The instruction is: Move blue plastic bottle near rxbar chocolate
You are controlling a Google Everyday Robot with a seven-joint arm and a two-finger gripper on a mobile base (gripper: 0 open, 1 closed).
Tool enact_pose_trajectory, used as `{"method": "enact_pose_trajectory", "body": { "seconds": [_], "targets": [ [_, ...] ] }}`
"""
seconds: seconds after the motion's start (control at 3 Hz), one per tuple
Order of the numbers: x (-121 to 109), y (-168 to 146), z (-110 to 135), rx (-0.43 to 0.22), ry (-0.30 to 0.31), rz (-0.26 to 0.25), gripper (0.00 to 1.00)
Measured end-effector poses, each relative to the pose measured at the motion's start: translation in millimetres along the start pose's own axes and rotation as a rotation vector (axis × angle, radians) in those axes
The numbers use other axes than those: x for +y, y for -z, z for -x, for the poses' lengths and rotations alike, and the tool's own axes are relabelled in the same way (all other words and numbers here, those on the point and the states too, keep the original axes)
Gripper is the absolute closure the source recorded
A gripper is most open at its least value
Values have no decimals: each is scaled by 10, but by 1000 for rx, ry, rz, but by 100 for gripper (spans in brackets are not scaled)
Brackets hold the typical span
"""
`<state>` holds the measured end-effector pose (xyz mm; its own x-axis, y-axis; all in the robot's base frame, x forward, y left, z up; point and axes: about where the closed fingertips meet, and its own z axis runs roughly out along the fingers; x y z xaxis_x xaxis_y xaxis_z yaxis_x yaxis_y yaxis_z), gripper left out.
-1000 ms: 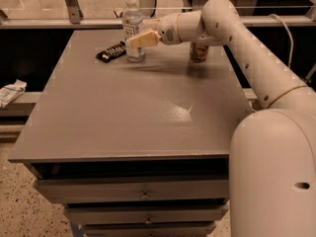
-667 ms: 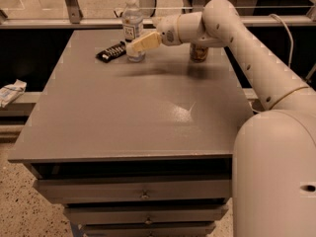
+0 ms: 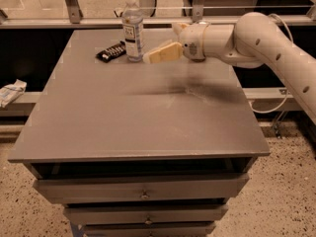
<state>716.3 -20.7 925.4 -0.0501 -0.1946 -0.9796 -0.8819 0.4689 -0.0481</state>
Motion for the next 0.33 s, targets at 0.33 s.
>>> {"method": "enact_pose_trajectory", "body": {
  "seconds": [0.33],
  "targets": [
    [4, -93, 37, -3, 4, 10, 0]
  ]
}}
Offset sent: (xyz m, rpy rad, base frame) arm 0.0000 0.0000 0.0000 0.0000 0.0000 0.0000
